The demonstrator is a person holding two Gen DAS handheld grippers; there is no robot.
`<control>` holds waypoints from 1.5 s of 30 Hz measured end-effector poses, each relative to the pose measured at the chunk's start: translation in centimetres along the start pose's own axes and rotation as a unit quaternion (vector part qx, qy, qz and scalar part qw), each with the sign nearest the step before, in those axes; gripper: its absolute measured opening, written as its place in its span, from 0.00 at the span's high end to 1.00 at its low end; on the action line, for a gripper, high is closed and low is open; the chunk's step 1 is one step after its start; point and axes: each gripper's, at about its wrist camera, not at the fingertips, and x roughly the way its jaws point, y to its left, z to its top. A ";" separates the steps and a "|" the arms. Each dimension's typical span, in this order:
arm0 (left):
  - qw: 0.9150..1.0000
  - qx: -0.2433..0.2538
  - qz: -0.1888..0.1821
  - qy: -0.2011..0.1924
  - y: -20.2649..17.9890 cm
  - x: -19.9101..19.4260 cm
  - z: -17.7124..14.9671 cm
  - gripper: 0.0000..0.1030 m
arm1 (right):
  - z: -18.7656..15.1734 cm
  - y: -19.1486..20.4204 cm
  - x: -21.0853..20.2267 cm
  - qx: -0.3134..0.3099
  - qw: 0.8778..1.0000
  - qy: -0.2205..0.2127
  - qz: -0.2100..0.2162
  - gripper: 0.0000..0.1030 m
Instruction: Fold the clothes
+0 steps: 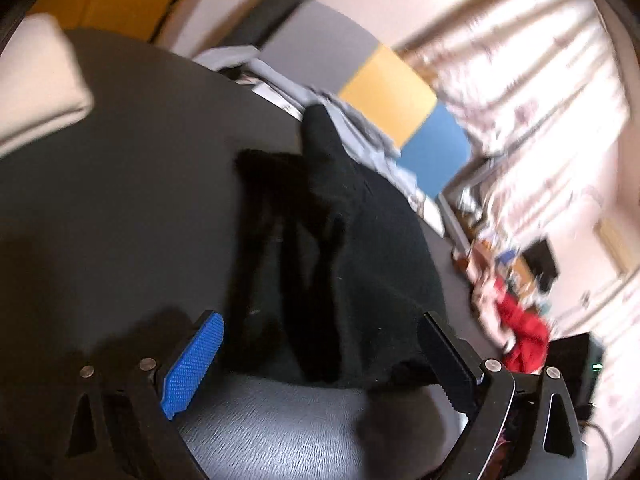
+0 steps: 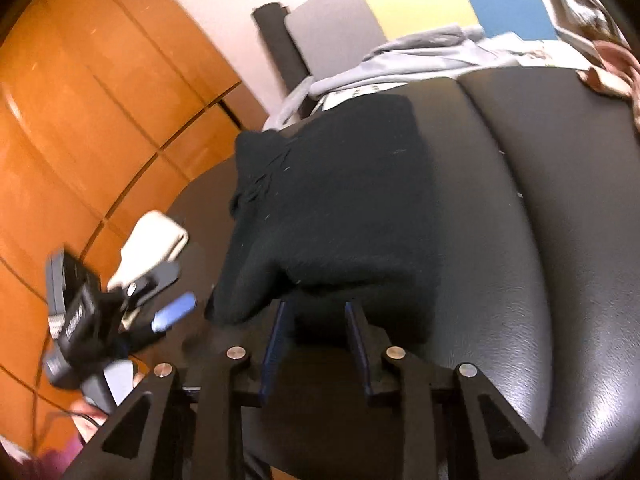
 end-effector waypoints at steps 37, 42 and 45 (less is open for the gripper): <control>0.996 -0.003 -0.010 0.092 -3.3 4.1 -1.1 0.73 | -2.1 3.4 2.5 -0.140 0.979 -0.049 -0.142 0.66; 0.996 -0.017 -0.034 0.083 -3.7 3.2 0.4 0.90 | -2.2 3.3 1.1 -0.134 0.977 -0.082 -0.144 0.66; 0.998 0.002 -0.049 0.039 -4.8 0.6 2.7 0.90 | -1.9 3.5 0.3 -0.136 0.973 -0.104 -0.155 0.66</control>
